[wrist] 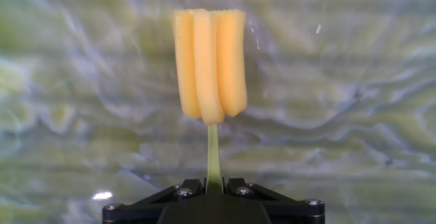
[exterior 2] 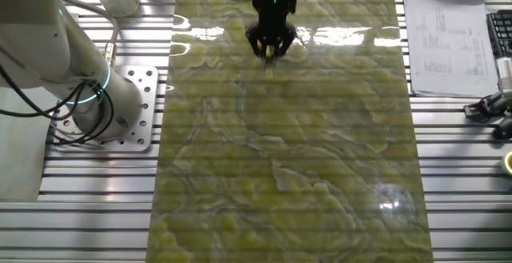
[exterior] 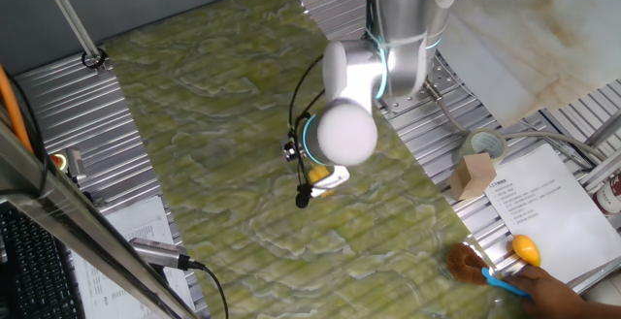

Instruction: Scrub the table with a brush

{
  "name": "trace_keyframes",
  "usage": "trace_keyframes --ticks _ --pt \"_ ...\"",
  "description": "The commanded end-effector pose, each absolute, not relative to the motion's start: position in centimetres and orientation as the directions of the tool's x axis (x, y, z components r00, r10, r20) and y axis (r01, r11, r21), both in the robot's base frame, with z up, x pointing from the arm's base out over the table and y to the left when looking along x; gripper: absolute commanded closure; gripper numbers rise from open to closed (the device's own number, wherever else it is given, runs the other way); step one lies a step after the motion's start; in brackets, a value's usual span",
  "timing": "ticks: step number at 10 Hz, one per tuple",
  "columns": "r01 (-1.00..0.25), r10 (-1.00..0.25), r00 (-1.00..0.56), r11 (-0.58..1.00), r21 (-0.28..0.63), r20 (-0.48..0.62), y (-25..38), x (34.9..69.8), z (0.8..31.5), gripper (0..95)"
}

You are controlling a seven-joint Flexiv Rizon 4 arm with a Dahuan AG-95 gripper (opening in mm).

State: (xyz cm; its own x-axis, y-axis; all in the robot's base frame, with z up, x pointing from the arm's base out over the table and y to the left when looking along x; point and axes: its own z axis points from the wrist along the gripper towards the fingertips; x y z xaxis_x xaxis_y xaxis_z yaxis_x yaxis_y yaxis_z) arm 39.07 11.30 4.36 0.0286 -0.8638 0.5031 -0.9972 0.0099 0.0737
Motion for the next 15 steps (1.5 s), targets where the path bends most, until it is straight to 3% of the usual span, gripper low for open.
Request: trace_keyframes --ticks 1,9,15 --pt "-0.998 -0.857 0.031 0.002 0.064 0.515 11.0 39.4 4.2 95.0" --pt "-0.992 -0.846 0.118 -0.084 0.089 0.521 6.2 45.7 4.4 95.0" --pt "-0.985 -0.822 0.171 -0.153 0.079 0.544 2.4 47.9 4.4 95.0"
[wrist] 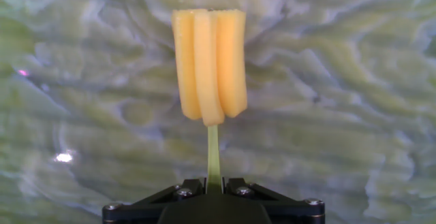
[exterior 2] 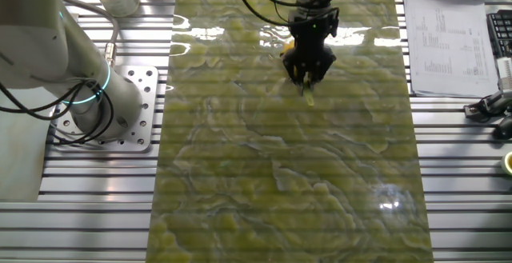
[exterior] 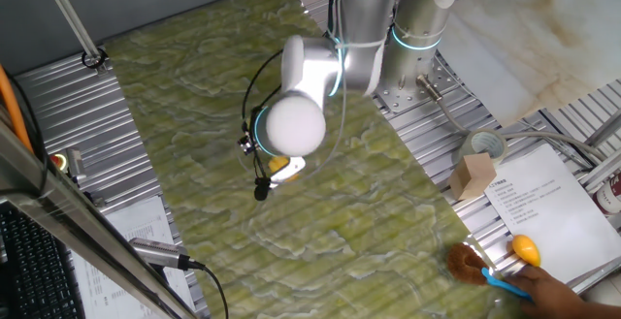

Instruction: Scrub the table with a brush

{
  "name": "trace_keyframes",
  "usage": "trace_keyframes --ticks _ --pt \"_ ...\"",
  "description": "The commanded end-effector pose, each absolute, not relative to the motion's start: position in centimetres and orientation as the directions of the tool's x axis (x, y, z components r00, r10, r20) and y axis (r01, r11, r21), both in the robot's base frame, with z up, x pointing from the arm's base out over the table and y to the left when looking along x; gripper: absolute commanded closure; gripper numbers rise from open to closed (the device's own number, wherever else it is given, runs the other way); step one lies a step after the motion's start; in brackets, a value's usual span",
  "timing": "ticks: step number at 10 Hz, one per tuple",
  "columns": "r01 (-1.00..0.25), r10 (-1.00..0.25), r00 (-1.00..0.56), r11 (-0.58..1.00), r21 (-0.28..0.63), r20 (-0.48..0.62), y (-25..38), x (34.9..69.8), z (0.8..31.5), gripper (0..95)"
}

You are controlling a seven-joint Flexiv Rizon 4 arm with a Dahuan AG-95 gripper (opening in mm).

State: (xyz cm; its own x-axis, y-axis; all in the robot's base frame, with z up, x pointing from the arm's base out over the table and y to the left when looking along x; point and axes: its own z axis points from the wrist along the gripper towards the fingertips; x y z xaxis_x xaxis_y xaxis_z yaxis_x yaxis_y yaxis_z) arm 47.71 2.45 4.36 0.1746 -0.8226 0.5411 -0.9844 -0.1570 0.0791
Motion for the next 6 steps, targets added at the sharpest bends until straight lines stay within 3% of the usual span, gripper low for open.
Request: trace_keyframes --ticks 1,6 --pt "-0.989 -0.837 0.146 -0.125 0.074 0.527 2.9 48.0 4.1 95.0" --pt "-0.993 -0.863 0.098 -0.052 0.107 0.495 6.8 48.8 3.8 95.0"
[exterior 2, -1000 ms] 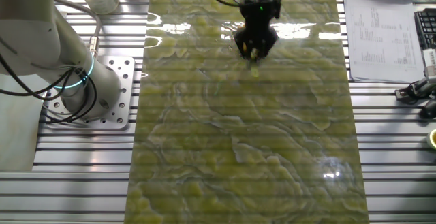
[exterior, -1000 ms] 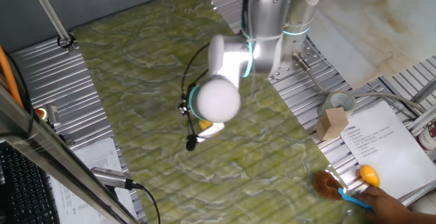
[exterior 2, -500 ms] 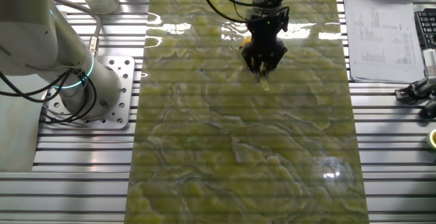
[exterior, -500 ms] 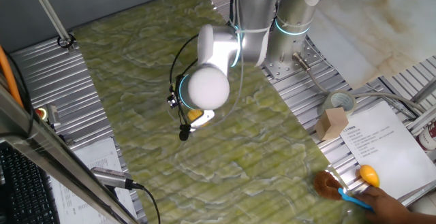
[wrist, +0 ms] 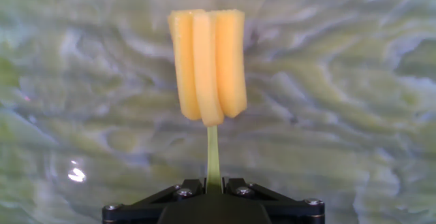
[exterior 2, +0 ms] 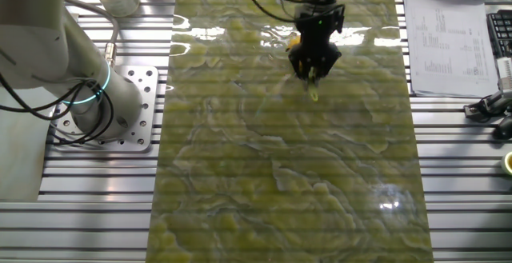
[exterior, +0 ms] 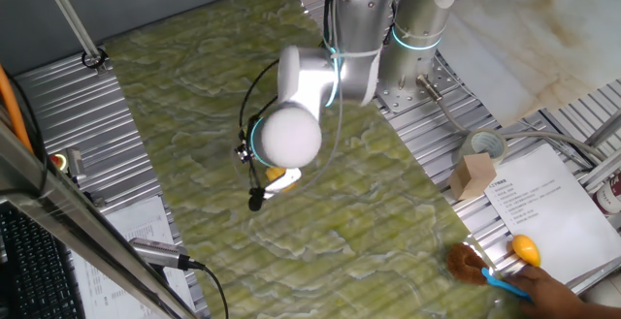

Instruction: Scrub the table with a brush

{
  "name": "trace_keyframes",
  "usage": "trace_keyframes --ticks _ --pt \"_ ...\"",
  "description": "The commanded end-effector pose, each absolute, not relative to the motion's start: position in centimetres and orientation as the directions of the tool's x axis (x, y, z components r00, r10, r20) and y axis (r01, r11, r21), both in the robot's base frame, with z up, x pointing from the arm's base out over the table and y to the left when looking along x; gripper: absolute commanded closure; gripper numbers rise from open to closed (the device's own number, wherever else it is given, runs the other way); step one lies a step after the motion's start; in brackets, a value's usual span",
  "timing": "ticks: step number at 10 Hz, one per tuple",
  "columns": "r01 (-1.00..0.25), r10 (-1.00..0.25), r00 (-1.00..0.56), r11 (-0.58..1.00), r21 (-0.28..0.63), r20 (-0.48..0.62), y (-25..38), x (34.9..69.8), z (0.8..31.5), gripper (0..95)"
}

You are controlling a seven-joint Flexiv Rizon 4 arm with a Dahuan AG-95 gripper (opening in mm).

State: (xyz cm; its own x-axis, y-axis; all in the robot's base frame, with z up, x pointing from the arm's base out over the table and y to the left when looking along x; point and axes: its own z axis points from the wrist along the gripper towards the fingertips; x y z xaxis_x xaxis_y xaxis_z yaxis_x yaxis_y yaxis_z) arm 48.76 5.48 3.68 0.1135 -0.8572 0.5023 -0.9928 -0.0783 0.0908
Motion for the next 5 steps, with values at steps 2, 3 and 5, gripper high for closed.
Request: trace_keyframes --ticks 2,3,5 --pt "-0.994 -0.863 0.072 -0.020 0.108 0.499 8.6 48.5 4.0 95.0" --pt "-0.995 -0.863 0.051 0.001 0.103 0.502 9.8 48.2 3.9 95.0" --pt "-0.995 -0.862 0.018 0.032 0.090 0.506 11.4 47.4 3.8 95.0"
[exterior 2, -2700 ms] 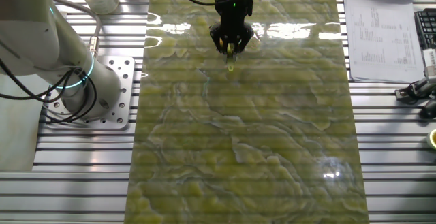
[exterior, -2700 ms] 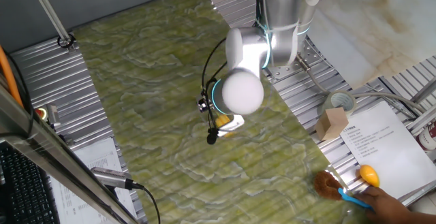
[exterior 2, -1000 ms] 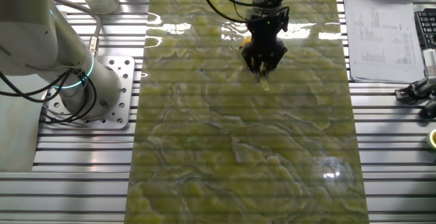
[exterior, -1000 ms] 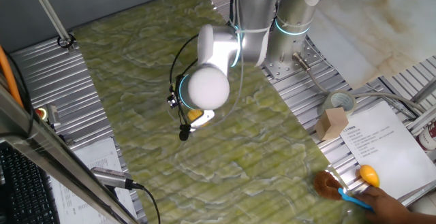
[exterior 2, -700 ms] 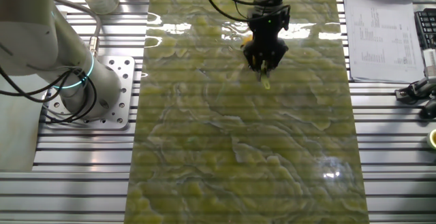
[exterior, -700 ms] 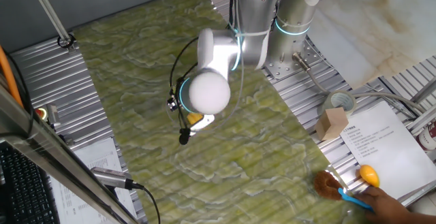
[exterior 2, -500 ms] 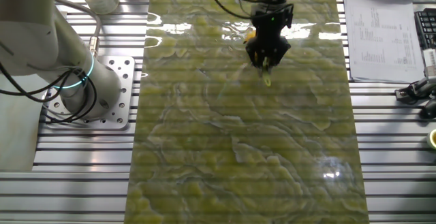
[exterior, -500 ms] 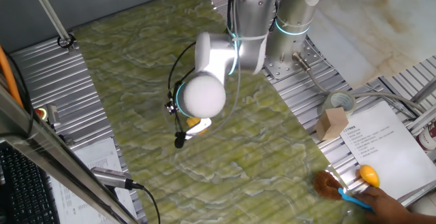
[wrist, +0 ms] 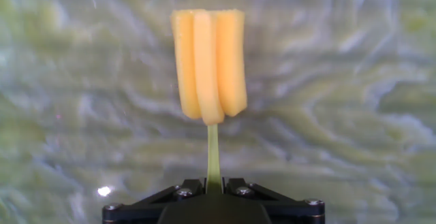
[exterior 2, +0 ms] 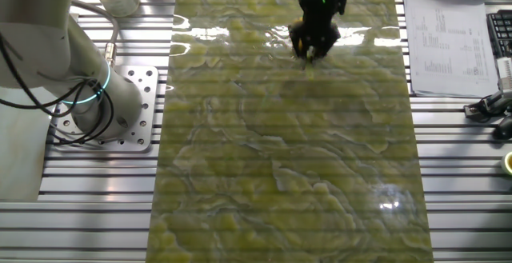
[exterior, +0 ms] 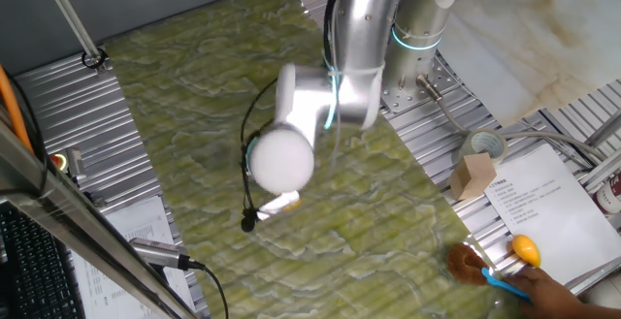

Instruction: Scrub the table with a brush

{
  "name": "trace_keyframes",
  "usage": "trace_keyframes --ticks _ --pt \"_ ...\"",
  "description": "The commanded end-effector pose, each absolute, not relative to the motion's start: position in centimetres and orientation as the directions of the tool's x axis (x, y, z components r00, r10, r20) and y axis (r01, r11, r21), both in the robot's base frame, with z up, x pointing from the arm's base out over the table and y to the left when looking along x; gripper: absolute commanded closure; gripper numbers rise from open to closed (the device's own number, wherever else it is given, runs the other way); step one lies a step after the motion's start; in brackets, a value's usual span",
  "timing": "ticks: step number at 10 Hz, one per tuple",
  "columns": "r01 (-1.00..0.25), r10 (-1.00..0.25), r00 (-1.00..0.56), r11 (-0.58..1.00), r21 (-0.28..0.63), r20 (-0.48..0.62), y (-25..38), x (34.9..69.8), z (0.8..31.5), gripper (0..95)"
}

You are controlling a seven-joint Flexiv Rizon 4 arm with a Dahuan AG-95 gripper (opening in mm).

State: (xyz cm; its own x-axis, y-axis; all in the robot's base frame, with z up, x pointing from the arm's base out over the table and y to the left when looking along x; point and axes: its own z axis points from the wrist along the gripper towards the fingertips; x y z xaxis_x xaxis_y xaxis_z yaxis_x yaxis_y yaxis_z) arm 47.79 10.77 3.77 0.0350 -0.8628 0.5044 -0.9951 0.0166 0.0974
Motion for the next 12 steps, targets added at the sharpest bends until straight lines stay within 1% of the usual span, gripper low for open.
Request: trace_keyframes --ticks 1,3,9,12 --pt "-0.996 -0.859 0.006 0.043 0.084 0.513 12.0 47.0 3.7 95.0" --pt "-0.997 -0.831 0.032 0.015 0.080 0.555 11.5 46.8 3.7 95.0" --pt "-0.993 -0.819 0.121 -0.091 0.081 0.561 5.0 48.5 3.1 95.0" --pt "-0.985 -0.789 0.173 -0.149 0.089 0.589 2.8 48.5 3.7 95.0"
